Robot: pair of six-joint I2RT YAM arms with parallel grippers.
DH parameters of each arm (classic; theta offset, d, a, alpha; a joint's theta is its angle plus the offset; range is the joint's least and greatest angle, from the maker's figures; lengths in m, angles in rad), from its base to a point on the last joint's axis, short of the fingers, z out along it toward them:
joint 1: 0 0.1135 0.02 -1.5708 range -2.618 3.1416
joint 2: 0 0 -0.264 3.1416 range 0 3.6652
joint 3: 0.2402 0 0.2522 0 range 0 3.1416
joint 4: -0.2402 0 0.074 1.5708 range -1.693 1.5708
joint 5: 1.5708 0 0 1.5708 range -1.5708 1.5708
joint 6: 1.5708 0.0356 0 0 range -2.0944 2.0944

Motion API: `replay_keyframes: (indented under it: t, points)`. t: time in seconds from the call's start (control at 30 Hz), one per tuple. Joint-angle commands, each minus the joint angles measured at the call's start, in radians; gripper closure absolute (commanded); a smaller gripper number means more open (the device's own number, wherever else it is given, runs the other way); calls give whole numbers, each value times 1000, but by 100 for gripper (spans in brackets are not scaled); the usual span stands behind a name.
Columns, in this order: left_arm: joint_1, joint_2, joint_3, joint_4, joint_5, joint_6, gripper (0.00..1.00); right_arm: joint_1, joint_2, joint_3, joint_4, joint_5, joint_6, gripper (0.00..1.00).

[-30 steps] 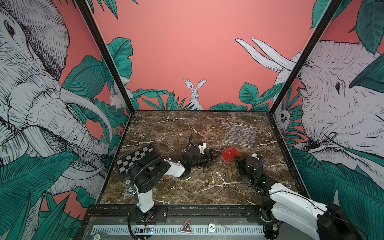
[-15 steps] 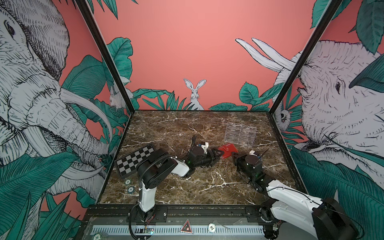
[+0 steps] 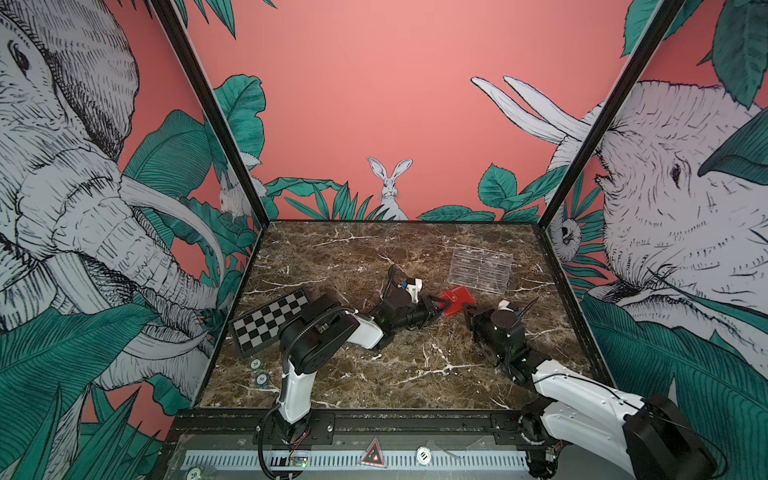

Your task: Take the credit cards out of the card holder

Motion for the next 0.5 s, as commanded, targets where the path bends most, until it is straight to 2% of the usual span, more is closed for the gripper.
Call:
replay_keyframes:
  t: [0.0,0.13,0.2,0.3,0.37,0.47]
  points:
    - [14,-13,18,-34,-3,33,82,-2,-14,-16,92,-17,16,100]
    - [42,-41,22,-92,15,81,100,-1,-43,-32,86,-31,6,100]
    - [55,-57,24,-119,28,107,100,-2,-63,-20,40,-50,-17,97]
    - [75,-83,38,-181,63,156,100,-2,-93,-14,-9,-83,-60,77]
    - [93,-104,49,-224,104,201,100,-2,-119,-17,-44,-102,-84,53]
    - [121,-141,77,-346,181,306,100,-7,-181,-7,-144,-127,-168,29]
